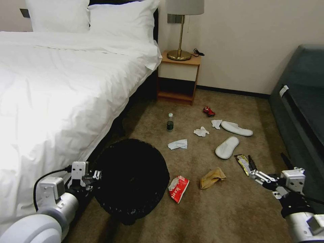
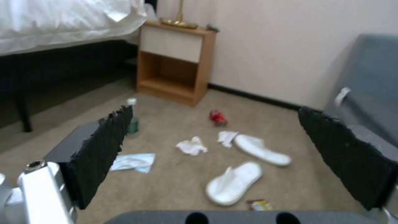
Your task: Pick up the trash bin, then pick up the garbage on the floor and place it into the trash bin.
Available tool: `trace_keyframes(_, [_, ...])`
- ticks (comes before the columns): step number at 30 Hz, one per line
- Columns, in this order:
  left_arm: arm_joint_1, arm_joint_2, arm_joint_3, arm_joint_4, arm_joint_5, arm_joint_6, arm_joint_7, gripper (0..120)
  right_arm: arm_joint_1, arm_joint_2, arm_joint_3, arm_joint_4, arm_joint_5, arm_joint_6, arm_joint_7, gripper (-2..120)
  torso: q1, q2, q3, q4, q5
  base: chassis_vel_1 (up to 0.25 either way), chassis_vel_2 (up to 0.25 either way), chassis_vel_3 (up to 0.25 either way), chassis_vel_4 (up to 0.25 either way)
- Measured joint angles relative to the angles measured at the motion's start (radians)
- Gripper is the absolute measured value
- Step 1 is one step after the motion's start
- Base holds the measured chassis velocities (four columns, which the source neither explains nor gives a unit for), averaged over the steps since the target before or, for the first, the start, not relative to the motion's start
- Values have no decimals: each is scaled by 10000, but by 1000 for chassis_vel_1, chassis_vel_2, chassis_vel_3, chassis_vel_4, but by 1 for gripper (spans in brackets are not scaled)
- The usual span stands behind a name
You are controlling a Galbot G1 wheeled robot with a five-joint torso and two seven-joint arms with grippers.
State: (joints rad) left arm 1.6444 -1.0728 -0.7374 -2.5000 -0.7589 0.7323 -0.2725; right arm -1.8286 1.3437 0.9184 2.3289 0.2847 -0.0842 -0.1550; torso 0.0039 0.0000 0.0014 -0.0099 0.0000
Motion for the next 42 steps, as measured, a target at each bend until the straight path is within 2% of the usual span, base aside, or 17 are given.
trace_keyframes(5, [-12,80,-31,0,-156,-86,-79,2,131,-549,-152,-341,822,-388,0,100,0,0,0,1,1,0,0,0,0])
trace_keyframes(8, [-156,39,-30,0,-284,-225,4,2,490,-1414,-556,-879,1685,-857,69,100,0,0,0,-1,2,0,0,0,0])
trace_keyframes(9, [-156,39,-30,0,-284,-225,4,2,490,-1414,-556,-879,1685,-857,69,100,0,0,0,-1,2,0,0,0,0])
trace_keyframes(11, [-208,84,-50,0,-349,-244,46,2,879,-2072,-1098,-1309,2105,-1184,401,100,0,-1,0,0,0,0,0,0,0])
trace_keyframes(12, [-208,84,-50,0,-349,-244,46,2,879,-2072,-1098,-1309,2105,-1184,401,100,0,-1,0,0,0,0,0,0,0])
trace_keyframes(15, [-347,218,-113,0,-476,-305,44,2,1531,-2778,-1974,-2000,2456,-1492,813,100,0,0,0,3,1,0,0,0,0])
trace_keyframes(19, [-430,298,-89,0,-537,-306,18,2,1899,-2998,-2448,-2416,2671,-1710,995,100,0,-1,1,2,0,0,0,0,0])
trace_keyframes(20, [-493,343,-11,0,-546,-306,-11,2,2229,-3071,-2856,-2945,2748,-1875,1032,100,0,-1,1,2,0,0,0,0,0])
trace_keyframes(22, [-523,369,34,0,-555,-307,-10,2,2399,-3046,-3060,-3289,2753,-1934,1026,100,0,0,1,2,0,0,0,0,0])
trace_keyframes(26, [-650,513,44,0,-815,-272,-17,2,2788,-2533,-3597,-4211,2605,-1977,961,100,0,0,1,0,-3,0,0,0,0])
trace_keyframes(29, [-835,777,34,0,-1161,-201,-138,2,3043,-1649,-3991,-4825,2226,-1979,1159,100,1,0,1,-2,-3,0,0,0,0])
trace_keyframes(32, [-870,835,34,0,-1216,-192,-157,2,3165,-1448,-4157,-5027,2202,-1977,1272,100,0,0,1,-3,-3,0,0,0,0])
trace_keyframes(35, [-832,903,0,0,-1259,-177,-174,2,3865,-935,-4766,-5992,2100,-1843,1491,100,0,0,1,1,-3,0,0,0,0])
trace_keyframes(42, [-816,880,12,0,-1265,-174,-169,2,4564,-657,-5269,-6796,2115,-1804,1655,100,1,0,1,1,-3,0,0,0,0])
